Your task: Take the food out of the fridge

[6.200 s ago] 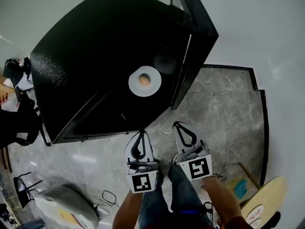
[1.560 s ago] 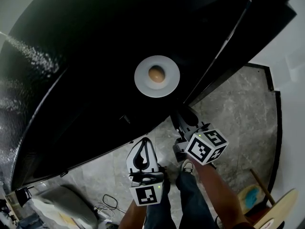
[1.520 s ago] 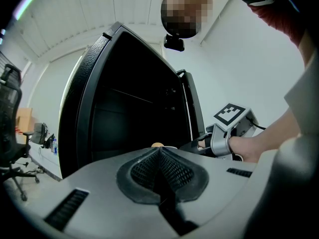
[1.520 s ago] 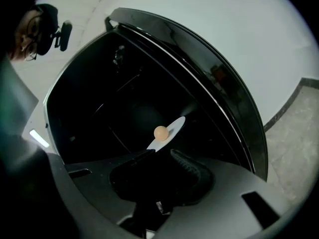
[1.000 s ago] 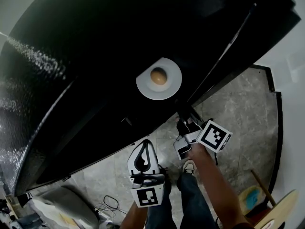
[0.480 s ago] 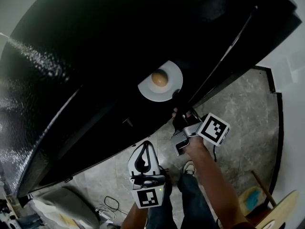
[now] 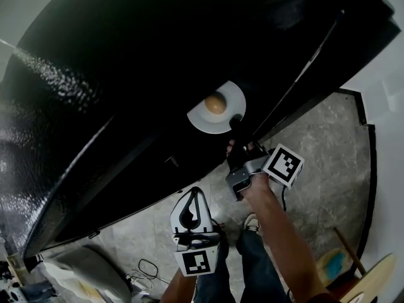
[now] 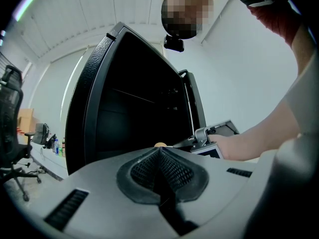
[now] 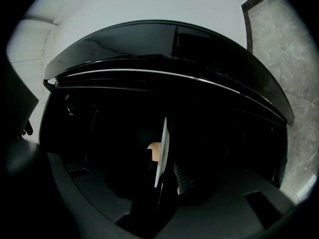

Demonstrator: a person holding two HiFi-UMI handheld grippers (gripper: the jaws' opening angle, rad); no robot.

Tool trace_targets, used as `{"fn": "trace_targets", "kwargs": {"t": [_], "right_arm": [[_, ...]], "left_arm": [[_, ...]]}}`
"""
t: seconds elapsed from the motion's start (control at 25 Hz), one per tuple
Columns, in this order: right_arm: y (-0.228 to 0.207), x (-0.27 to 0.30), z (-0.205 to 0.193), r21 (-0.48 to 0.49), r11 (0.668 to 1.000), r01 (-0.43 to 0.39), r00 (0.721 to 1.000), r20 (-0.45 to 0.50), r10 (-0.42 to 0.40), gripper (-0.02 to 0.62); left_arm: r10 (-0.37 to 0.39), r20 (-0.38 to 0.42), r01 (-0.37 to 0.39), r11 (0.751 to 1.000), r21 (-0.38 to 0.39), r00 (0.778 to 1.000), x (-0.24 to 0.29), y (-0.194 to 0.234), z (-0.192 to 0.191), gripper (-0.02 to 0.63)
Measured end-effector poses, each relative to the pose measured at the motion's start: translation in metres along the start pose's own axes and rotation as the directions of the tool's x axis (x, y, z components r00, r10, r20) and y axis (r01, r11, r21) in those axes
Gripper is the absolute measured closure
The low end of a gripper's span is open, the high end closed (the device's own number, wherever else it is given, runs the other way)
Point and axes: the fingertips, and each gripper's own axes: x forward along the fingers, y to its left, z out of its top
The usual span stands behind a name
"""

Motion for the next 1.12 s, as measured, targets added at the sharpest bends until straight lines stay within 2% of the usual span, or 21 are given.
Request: {"fn": "trace_targets", "kwargs": {"t": [0.92,1.12], "right_arm": [[-0.008,0.006,-0.001,0.079,0.997,0.022,1.0,0.019,-0.024,0.466],[-0.006,0.007,0.0,0.086,0.996,0.021,0.999,0.027,-0.024,0.492]], "left_arm": [[0.003,0.009,-0.003,1.0,-0.011,1.0,-0.001,0.004,0.006,0.592],[0.004,0.007,-0.004,1.0,-0.013,1.0,-0.001,0.005,0.006,0.592]]}}
